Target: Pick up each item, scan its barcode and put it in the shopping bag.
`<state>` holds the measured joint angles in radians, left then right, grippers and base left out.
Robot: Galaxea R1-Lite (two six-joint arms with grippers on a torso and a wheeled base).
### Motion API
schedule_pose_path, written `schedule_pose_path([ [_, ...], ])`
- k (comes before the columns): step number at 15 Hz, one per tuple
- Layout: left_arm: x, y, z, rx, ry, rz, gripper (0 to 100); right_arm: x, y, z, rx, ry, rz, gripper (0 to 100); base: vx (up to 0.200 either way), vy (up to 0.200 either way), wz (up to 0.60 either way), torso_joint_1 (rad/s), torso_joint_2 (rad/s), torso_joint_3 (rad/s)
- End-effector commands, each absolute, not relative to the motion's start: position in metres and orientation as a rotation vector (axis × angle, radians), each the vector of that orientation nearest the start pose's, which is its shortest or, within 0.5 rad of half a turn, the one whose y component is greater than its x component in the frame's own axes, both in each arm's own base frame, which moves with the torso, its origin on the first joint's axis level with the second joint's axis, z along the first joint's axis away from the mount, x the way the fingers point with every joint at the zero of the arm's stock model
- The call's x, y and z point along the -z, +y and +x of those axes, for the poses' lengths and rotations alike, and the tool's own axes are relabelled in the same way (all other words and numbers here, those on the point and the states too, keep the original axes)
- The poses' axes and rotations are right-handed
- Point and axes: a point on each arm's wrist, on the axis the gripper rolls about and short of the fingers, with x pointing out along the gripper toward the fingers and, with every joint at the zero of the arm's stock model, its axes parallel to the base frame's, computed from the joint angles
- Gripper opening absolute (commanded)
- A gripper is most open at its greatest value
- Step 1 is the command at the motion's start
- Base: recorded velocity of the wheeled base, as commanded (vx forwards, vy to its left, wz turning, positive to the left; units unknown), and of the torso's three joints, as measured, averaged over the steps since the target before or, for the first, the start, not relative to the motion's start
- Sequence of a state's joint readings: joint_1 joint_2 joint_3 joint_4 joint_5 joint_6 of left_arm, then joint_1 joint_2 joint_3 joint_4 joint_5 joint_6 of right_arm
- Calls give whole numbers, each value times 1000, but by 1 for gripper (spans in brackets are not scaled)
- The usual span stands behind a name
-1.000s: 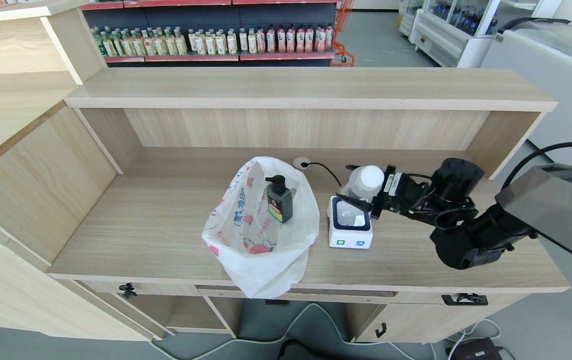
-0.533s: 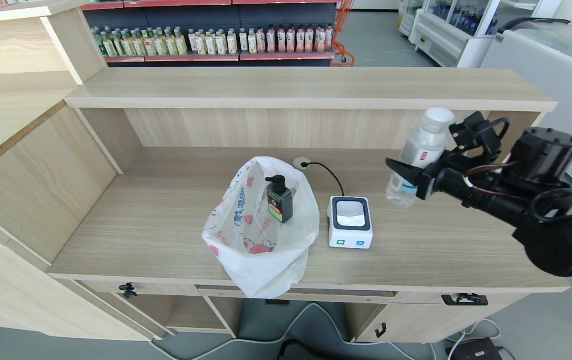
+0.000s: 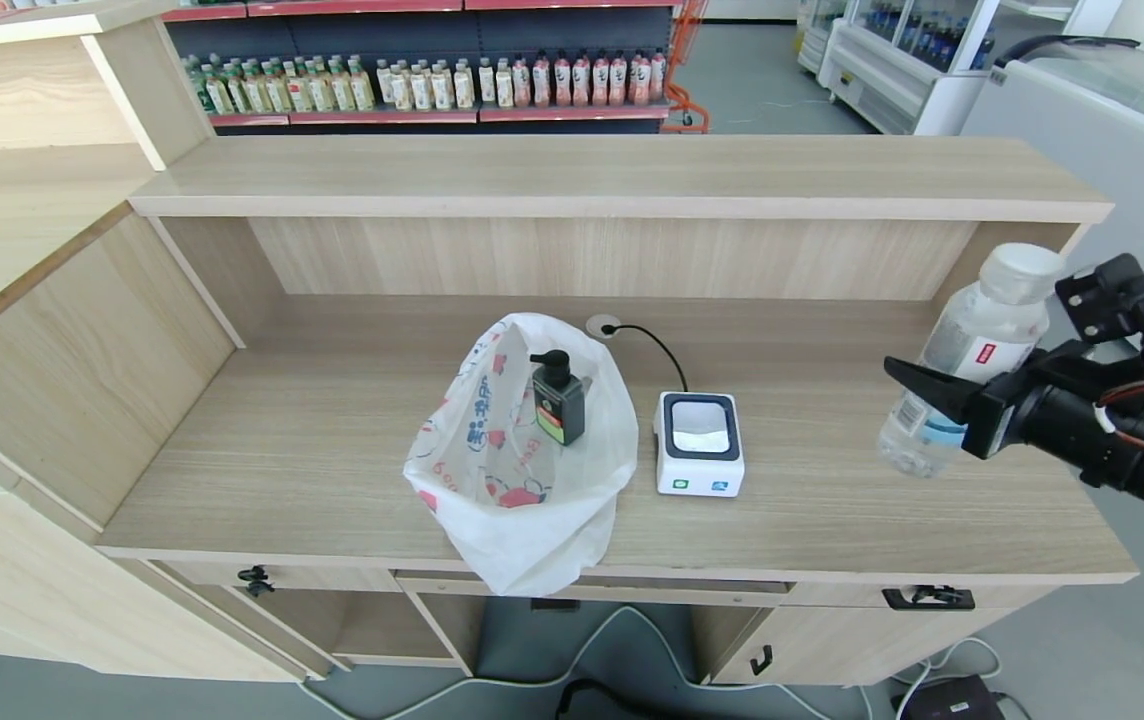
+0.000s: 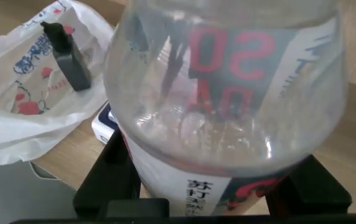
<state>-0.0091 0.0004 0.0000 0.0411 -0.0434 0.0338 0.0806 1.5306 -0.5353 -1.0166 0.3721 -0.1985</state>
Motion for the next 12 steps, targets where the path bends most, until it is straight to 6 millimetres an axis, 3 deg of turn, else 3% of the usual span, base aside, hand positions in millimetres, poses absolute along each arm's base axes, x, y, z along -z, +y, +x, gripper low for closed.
schedule_pose_path([
  [1,-71,-1,-23,54,41,33,100,-207,27,235,-485,-109,-138,0,0,0,0,0,0,0],
  [12,-71,-1,-23,53,41,33,100,-208,33,250,-463,-103,-72,0,0,0,0,0,0,0],
])
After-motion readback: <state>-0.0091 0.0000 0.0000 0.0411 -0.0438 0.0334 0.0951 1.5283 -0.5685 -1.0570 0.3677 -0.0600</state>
